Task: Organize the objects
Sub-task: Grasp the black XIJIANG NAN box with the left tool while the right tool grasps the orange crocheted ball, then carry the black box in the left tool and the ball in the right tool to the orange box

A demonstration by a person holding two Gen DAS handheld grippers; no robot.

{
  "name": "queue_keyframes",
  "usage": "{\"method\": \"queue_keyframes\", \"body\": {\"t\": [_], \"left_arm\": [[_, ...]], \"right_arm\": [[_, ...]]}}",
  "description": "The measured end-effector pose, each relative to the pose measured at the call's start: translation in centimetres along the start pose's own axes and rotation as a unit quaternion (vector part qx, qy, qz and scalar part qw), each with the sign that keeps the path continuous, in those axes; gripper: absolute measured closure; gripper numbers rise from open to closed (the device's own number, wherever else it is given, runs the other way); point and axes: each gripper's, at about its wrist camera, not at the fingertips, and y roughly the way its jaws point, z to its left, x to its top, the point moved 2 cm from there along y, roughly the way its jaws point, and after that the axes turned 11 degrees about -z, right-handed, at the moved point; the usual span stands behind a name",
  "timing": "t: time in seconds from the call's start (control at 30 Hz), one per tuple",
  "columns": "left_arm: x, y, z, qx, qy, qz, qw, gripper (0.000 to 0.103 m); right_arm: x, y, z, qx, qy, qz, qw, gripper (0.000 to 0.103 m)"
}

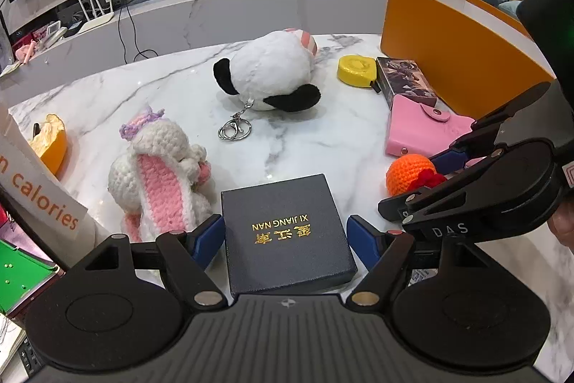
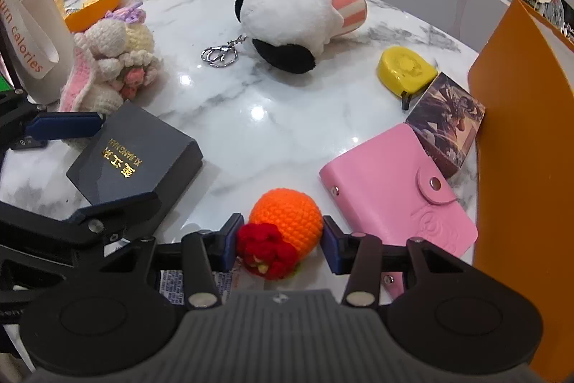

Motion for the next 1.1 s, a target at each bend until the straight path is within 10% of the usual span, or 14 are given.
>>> {"method": "queue_keyframes", "body": {"t": [1.1], "left_arm": [[0.5, 0.3, -1.3, -0.01, 0.019, 0.017, 0.9996, 0.015]], "right_arm": [[-0.2, -1.8, -1.1, -0.005, 0.002, -0.033, 0.999, 0.055]]}}
